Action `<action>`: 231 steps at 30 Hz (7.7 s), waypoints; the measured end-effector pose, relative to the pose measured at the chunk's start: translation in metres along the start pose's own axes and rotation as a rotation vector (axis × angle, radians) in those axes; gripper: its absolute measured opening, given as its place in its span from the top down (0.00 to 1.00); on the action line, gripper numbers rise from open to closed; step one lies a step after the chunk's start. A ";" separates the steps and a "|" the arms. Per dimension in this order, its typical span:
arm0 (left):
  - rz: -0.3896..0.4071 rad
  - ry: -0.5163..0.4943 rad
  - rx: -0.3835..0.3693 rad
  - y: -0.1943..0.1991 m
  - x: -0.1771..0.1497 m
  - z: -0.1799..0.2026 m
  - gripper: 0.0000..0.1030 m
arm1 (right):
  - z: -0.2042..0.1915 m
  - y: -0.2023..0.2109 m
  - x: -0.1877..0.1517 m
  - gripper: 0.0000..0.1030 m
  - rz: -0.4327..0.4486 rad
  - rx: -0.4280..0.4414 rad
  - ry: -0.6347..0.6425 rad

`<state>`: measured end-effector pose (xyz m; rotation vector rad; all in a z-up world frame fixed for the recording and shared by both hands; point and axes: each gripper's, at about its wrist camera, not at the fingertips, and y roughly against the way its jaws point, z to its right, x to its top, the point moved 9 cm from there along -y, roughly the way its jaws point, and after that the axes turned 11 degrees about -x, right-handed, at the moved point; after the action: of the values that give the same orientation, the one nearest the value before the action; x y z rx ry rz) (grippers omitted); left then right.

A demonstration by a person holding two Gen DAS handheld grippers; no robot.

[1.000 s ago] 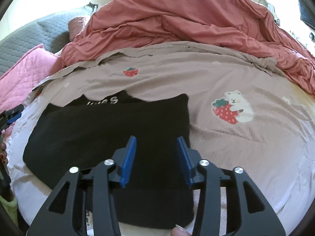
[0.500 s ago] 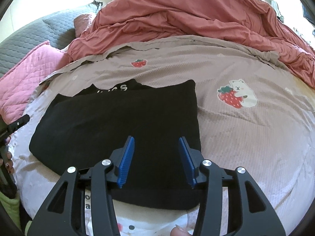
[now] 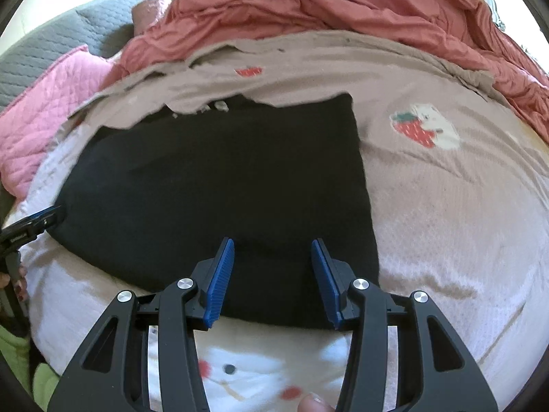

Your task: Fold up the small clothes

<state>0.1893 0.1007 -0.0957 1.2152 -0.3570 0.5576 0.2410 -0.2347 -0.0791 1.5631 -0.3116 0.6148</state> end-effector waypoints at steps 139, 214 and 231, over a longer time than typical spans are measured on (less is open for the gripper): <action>0.063 0.255 -0.297 0.006 0.118 0.035 0.93 | -0.236 0.068 0.038 0.90 0.335 0.385 0.287; 0.033 -0.117 -0.158 -0.050 0.025 0.196 0.50 | 0.027 -0.011 0.061 0.56 -0.034 0.368 -0.196; 0.028 -0.146 -0.182 -0.047 0.026 0.209 0.48 | 0.036 0.019 0.082 0.85 0.141 0.182 -0.034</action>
<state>0.2448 -0.1028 -0.0519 1.0789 -0.5379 0.4516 0.3040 -0.2580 -0.0174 1.7379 -0.4033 0.7432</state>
